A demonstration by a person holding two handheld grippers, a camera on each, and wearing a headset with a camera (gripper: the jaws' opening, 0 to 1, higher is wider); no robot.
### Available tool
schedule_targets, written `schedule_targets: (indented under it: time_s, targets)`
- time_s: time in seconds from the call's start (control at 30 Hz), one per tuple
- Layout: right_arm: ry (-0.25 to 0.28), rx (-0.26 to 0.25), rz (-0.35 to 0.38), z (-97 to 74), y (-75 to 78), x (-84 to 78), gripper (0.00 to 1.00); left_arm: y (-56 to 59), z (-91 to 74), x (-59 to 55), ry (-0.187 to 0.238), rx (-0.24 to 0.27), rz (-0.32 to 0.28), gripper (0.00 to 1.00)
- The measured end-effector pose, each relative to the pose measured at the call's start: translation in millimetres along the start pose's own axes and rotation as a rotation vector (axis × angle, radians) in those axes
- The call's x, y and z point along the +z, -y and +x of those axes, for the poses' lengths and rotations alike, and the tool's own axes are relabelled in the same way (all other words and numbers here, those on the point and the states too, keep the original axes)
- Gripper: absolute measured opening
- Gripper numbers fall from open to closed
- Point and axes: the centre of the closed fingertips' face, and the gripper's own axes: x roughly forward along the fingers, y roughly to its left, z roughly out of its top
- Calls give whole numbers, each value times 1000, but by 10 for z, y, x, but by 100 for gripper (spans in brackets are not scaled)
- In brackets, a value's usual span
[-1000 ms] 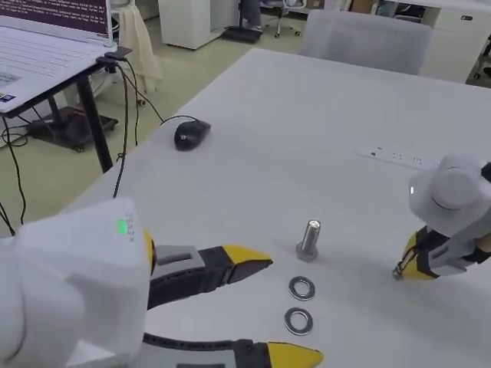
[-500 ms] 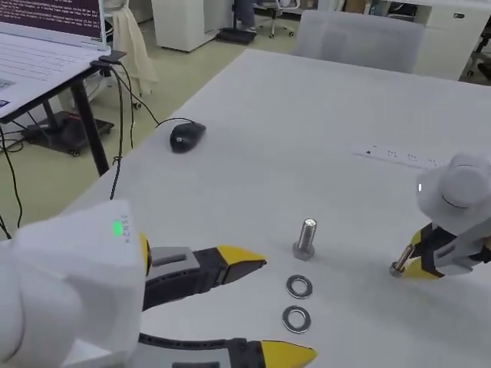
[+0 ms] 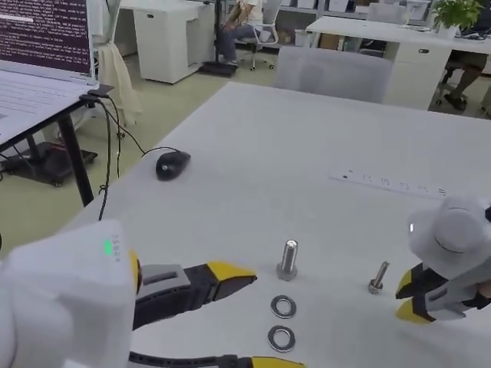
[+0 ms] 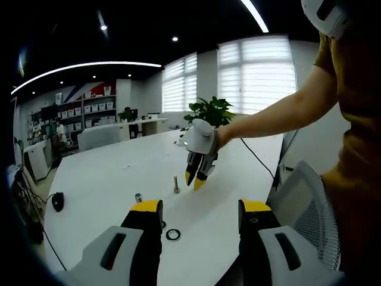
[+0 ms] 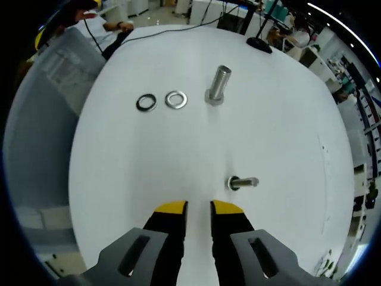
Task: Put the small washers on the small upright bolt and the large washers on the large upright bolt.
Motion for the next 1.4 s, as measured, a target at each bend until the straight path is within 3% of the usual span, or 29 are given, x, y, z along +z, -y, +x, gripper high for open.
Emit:
schedule_targets:
  time_s: [0.23,0.33,0.53,0.83,0.93,1.27,1.37,1.4]
  targets:
    - [34,27,-52,54,-308,276,16,28,-74,15,9,18,22,50]
    - [81,78,-51,103,-470,482,16,24,-91,-6,3,24,27,50]
    - [94,125,-99,223,-668,754,18,31,-116,-10,11,28,25,50]
    - [115,156,-147,391,-756,1098,23,4,-132,-12,8,34,28,50]
    - [127,164,-177,426,-767,1176,31,-12,-134,1,19,39,20,50]
    - [104,191,-210,556,-767,1266,30,-66,-136,-10,24,54,8,50]
    - [64,215,-228,588,-786,1209,31,-92,-139,-42,16,62,5,50]
    - [79,211,-213,585,-772,1244,30,-95,-140,-45,16,63,3,50]
